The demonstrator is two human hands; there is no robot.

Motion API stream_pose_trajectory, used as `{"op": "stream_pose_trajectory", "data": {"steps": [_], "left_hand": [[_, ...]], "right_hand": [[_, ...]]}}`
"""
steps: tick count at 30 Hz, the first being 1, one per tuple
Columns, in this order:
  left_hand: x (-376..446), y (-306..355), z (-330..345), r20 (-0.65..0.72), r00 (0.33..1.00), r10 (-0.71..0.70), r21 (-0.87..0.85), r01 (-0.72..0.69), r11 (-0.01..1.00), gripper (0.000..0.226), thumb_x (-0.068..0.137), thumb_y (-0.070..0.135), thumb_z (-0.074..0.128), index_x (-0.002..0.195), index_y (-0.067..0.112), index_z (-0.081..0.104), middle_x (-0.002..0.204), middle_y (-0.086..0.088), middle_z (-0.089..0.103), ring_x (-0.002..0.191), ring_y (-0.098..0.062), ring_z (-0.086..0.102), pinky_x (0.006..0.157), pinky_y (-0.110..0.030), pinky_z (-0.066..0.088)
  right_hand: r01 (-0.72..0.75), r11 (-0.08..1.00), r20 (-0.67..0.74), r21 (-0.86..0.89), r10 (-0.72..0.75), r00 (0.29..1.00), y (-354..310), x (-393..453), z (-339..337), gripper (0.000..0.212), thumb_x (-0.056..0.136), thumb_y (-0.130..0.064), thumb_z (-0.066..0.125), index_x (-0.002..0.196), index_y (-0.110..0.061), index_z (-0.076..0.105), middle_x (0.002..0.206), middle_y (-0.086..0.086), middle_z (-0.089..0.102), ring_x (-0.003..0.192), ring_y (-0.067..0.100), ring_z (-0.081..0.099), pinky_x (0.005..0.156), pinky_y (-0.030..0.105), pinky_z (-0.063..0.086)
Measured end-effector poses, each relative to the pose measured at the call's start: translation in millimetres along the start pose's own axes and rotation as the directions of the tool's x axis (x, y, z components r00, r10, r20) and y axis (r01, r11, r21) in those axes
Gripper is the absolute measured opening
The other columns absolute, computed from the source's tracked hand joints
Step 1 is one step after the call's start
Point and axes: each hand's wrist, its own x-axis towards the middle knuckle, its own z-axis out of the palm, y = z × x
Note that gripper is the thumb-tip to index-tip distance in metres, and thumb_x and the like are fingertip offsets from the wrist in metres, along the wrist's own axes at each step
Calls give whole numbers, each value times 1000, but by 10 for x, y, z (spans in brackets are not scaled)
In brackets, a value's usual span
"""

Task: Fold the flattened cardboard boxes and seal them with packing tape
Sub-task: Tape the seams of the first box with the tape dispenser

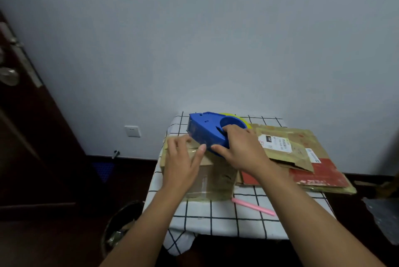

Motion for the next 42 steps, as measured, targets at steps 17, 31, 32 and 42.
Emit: {"op": "stream_pose_trajectory", "data": {"steps": [17,31,32,42], "left_hand": [[43,-104,28,9,1000,18,180,-19,984,20,95,37,56,94,18,56,97,10,43,85,-8,42,68,-22,32],[20,-89,-242,-26,988,-150,-234,140,962,39,76,60,56,90,25,45,90,5,52,84,-6,52,68,-14,41],[21,-96,-242,-51,985,-164,-225,148,963,37,79,54,63,89,23,46,89,5,53,84,-6,52,69,-14,41],[111,-140,-297,-206,903,-377,-342,295,892,13,97,19,56,89,14,47,85,-3,60,77,-13,58,64,-13,44]], "right_hand": [[85,996,194,-7,-82,978,86,121,203,65,78,-77,52,117,-26,57,103,-10,59,106,14,50,104,38,23],[227,962,106,-149,-213,971,-32,-24,278,54,89,-41,48,139,-43,27,109,-1,56,101,25,56,113,55,21],[218,959,80,-182,-207,975,-59,-40,310,53,88,-43,51,138,-42,33,106,0,58,96,26,58,111,56,26],[167,969,156,-183,-140,978,-128,127,-87,55,98,-48,49,148,-46,27,119,2,50,113,26,45,107,37,25]]}}
